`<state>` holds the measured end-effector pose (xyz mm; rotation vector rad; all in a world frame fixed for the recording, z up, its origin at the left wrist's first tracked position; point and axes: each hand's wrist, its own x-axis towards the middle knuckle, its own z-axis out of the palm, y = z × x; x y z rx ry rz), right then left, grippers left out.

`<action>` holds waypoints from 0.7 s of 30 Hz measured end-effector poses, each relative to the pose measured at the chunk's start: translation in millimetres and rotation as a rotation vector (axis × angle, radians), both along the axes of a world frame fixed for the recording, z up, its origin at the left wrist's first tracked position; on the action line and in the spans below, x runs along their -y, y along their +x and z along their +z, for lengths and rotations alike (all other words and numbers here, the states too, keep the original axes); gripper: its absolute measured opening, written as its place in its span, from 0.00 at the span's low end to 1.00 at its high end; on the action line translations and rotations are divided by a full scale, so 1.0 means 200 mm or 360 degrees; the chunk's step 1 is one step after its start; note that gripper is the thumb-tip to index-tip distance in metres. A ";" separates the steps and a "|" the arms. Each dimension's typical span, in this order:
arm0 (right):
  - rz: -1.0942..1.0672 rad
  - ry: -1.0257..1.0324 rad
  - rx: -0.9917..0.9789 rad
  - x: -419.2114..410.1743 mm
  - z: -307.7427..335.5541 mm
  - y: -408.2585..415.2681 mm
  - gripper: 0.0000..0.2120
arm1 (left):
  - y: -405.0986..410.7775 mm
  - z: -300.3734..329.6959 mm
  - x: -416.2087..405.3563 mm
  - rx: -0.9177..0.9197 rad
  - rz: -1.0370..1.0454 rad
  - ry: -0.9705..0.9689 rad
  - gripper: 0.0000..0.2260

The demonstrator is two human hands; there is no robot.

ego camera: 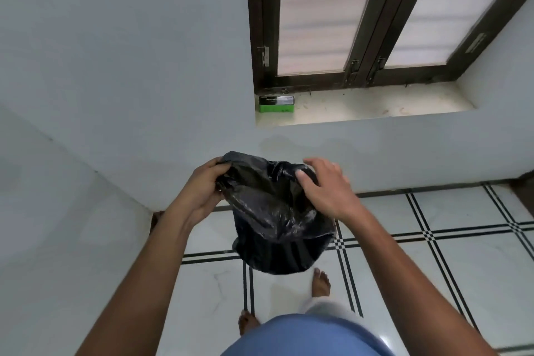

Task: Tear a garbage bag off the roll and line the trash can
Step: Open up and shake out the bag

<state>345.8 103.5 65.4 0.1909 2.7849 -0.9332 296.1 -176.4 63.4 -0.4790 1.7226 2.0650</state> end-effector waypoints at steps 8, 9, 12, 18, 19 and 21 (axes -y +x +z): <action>0.0085 -0.0276 -0.0143 0.25 -0.18 0.00 0.14 | 0.08 0.08 -0.04 -0.0074 -0.0565 -0.0338 0.12; -0.0041 -0.0382 -0.0137 0.23 -0.21 -0.02 0.11 | 0.07 0.07 -0.01 -0.0072 -0.0769 -0.0581 0.17; -0.0452 -0.0738 -0.0099 0.10 -0.22 -0.08 0.09 | 0.04 0.02 0.05 0.0133 -0.1617 -0.1925 0.28; -0.0570 -0.0779 0.0004 -0.27 -0.21 -0.16 0.06 | -0.04 -0.15 0.16 0.0138 -0.0789 -0.1903 0.08; -0.0479 -0.0736 0.0056 -0.34 -0.20 -0.15 0.09 | -0.05 -0.16 0.18 0.0210 -0.0618 -0.1551 0.08; -0.0289 -0.0783 0.0219 -0.42 -0.19 -0.14 0.12 | -0.04 -0.17 0.19 0.0319 -0.0355 -0.0872 0.09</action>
